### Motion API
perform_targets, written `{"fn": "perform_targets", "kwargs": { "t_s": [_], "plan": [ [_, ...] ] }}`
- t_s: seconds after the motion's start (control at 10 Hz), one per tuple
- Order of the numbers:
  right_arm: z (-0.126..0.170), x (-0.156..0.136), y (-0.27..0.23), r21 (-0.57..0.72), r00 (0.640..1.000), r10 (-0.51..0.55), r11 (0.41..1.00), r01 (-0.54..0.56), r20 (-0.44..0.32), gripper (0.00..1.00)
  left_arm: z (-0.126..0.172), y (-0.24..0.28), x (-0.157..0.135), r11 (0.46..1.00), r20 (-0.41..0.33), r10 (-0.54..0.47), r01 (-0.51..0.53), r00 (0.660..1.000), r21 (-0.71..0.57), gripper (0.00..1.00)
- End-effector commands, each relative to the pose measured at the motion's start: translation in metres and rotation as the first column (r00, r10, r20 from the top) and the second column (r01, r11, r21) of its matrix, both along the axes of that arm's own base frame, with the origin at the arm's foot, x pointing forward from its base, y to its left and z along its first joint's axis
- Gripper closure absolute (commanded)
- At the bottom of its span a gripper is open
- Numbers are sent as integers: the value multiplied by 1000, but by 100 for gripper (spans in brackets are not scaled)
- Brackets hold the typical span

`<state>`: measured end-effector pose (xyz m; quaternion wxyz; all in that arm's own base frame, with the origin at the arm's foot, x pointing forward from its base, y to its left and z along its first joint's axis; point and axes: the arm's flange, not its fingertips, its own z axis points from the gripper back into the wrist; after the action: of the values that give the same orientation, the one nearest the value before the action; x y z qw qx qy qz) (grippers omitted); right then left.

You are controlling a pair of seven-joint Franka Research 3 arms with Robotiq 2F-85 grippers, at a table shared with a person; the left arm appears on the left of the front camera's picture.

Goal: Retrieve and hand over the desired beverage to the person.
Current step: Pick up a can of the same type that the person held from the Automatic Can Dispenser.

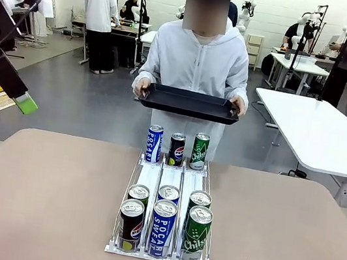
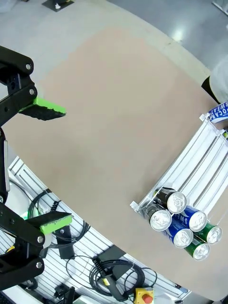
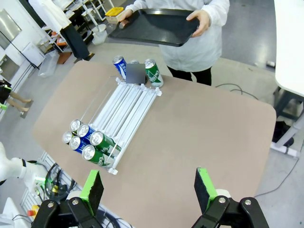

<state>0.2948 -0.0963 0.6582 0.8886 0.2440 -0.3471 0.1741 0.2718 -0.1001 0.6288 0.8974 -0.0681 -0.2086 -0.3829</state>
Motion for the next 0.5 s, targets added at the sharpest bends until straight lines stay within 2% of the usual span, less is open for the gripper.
{"fn": "perform_targets", "kwargs": {
  "t_s": [0.0, 0.2, 0.3, 0.4],
  "plan": [
    [0, 1, 0, -9, 1000, -6, 1000, 6, -4, 0, -2, -2, 0, 1000, 13, 1, -1, 1000, 5, 0],
    [0, 1, 0, -9, 1000, -6, 1000, 6, -4, 0, 0, -1, -1, 1000, 0, -10, 10, 1000, -1, 0],
    [0, 1, 0, -9, 1000, -6, 1000, 6, -4, 0, -1, -26, -3, 997, -107, 71, -70, 992, 11, 0],
    [0, 1, 0, -9, 1000, -6, 1000, 6, -4, 0, -9, -63, -12, 959, -157, 278, -282, 948, -5, 0]
  ]
}}
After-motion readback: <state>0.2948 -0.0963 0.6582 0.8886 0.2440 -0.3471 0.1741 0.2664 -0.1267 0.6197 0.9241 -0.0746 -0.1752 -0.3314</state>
